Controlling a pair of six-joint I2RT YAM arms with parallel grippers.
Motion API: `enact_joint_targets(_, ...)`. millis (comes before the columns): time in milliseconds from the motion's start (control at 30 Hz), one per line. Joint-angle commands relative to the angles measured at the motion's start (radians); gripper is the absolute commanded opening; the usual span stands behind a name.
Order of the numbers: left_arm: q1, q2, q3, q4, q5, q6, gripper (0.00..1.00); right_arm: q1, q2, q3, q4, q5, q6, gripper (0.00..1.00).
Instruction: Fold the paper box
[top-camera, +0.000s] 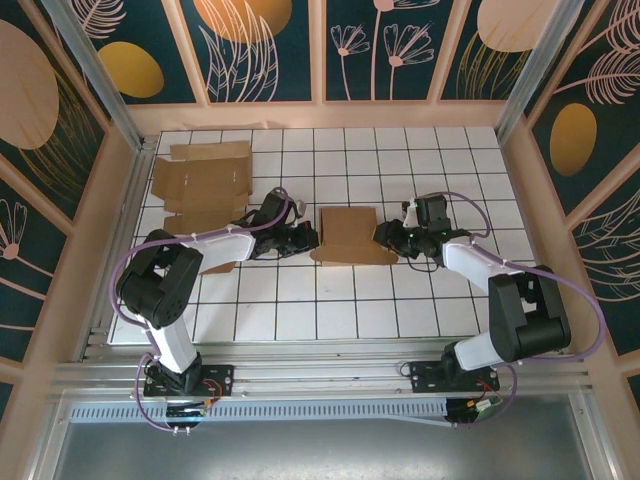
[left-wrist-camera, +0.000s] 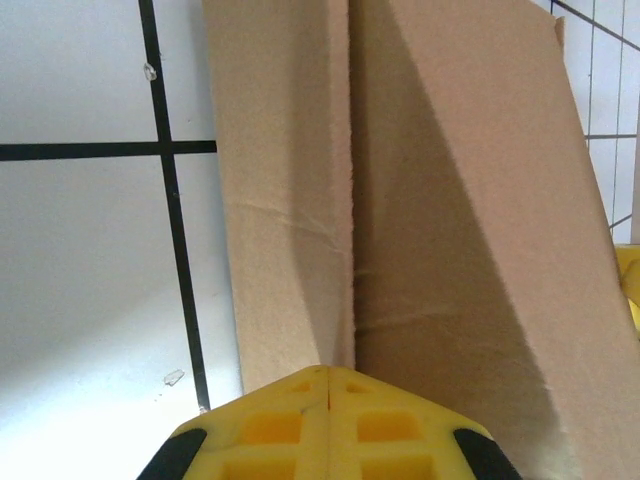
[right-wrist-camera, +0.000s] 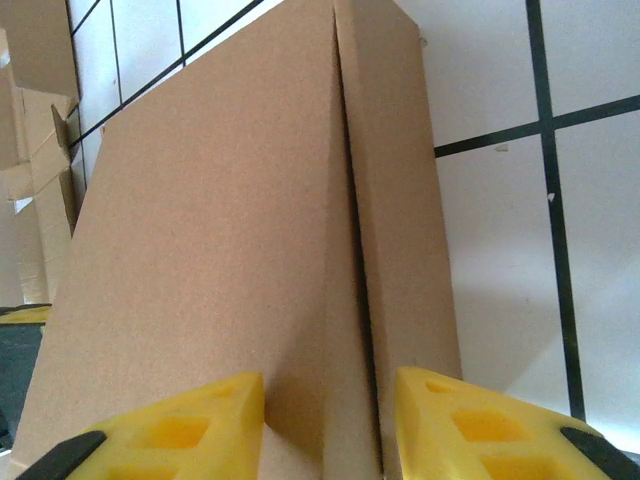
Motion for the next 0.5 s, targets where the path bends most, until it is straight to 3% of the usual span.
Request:
enact_joint_targets(0,-0.006,-0.054,0.020,-0.049,-0.046,0.014,0.00,0.008,-0.011,0.022,-0.028,0.070,0.000,0.39)
enact_joint_targets(133,-0.006,-0.107,0.004,-0.062,-0.078,0.026,0.00,0.011,-0.009,0.021,-0.029,0.071,0.000,0.39)
enact_joint_targets(300,-0.008,-0.089,-0.039,0.103,0.081,-0.076,0.00,0.016,0.005,0.033,-0.028,0.071,-0.001,0.39)
enact_joint_targets(467,-0.035,-0.018,-0.021,0.103,0.091,-0.088,0.00,0.027,0.020,0.048,-0.030,0.075,0.005,0.39)
